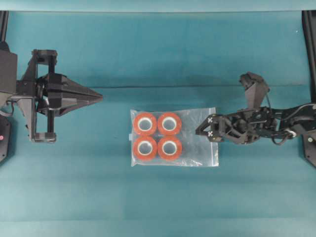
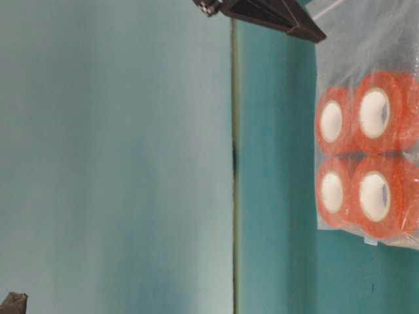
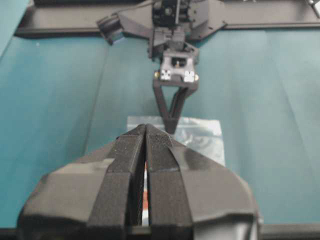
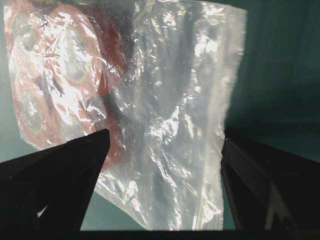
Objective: Hand over the clear zip bag and make it stand upright.
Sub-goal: 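Close the right gripper on the bag's right edge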
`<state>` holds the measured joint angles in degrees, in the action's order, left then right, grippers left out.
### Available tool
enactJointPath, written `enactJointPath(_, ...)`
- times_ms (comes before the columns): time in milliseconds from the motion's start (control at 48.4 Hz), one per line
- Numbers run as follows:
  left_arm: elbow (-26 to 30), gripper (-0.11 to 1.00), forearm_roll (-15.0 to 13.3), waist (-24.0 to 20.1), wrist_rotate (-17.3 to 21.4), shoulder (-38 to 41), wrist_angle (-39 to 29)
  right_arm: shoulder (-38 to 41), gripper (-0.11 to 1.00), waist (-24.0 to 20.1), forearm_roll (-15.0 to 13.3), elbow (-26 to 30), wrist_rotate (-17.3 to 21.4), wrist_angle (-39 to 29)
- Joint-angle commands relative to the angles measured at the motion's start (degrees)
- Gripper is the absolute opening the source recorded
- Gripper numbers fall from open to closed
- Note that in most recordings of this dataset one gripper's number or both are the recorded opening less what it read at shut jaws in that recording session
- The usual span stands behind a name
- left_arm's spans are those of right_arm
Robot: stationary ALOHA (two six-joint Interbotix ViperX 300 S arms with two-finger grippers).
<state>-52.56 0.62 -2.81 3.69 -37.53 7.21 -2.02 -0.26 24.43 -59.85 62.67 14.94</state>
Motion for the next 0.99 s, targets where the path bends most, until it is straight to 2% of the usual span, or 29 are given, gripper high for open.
enactJointPath(0,0.62,-0.01,0.00,0.00,0.00,-0.44,0.26,0.62,0.92,-0.35,0.09,1.05,0.62,0.97)
enactJointPath(310,0.53,-0.01,0.00,0.00,0.18,-0.53,0.35,1.49,0.91,-0.44,0.09,1.14,0.53,1.67)
enactJointPath(455,0.53,-0.01,0.09,0.00,0.35,-0.62,0.35,1.67,0.83,-0.44,0.09,1.14,0.44,1.32)
enactJointPath(579,0.53,-0.01,0.00,0.00,0.44,-0.62,0.53,2.46,0.65,-0.44,0.09,1.05,0.35,0.18)
enactJointPath(847,0.53,-0.01,0.00,-0.09,0.53,-0.53,0.53,3.16,0.10,-0.44,-0.18,1.23,-0.70,-0.62)
enactJointPath(909,0.53,-0.01,0.00,0.00,0.44,-0.53,0.53,3.08,0.04,-0.44,-0.18,1.23,-1.32,-0.70)
enactJointPath(971,0.53,-0.01,0.00,0.00,-0.26,-0.62,0.53,2.90,0.03,-0.44,-0.26,1.23,-1.85,-0.70)
